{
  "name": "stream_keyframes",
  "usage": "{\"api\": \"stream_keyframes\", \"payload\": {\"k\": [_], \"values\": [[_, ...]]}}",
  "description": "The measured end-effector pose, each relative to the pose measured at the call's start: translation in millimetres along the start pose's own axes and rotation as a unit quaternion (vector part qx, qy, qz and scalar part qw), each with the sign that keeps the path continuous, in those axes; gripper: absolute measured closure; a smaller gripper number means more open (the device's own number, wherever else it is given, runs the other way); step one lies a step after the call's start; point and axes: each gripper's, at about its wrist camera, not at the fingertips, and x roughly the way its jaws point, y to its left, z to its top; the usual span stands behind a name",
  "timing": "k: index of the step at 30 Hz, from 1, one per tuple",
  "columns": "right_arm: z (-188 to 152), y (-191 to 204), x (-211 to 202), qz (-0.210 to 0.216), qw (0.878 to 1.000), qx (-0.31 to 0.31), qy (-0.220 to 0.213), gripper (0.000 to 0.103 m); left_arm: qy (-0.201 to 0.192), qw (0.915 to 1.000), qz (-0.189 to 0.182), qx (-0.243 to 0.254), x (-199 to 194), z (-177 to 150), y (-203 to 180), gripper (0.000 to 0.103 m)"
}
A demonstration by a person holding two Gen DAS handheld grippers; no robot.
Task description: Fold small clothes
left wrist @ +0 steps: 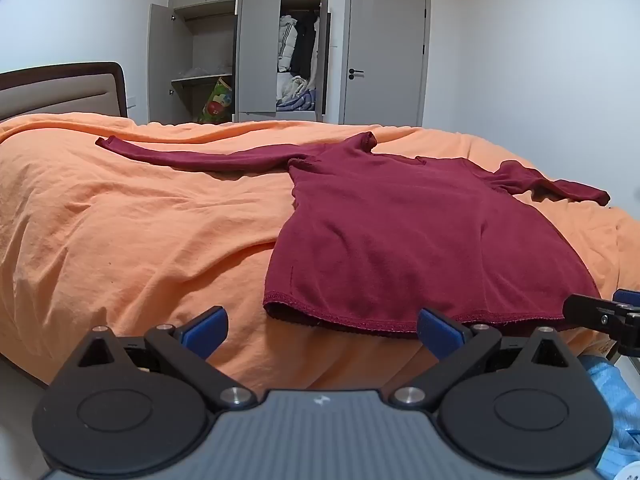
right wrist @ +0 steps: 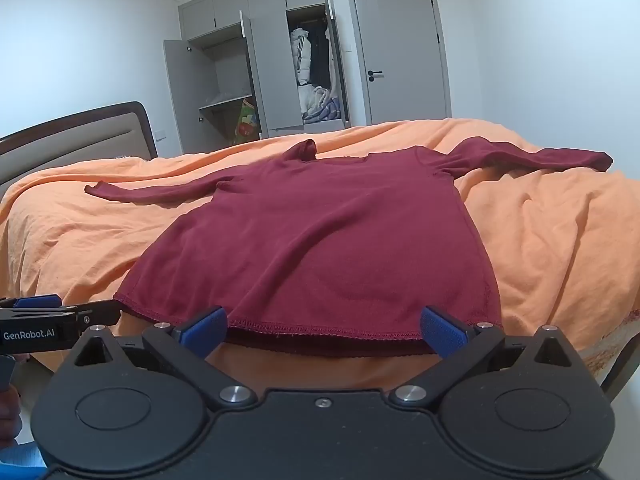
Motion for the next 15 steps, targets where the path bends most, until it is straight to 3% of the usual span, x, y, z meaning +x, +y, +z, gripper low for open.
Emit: {"api": "stream_keyframes", "payload": {"k": [15], "values": [[0.0, 0.1, 0.9, -0.001, 1.000, 0.002, 0.003, 0.000, 0.002, 1.0000, 0.001, 0.002, 1.4, -1.5, 0.9, 0.000]]}}
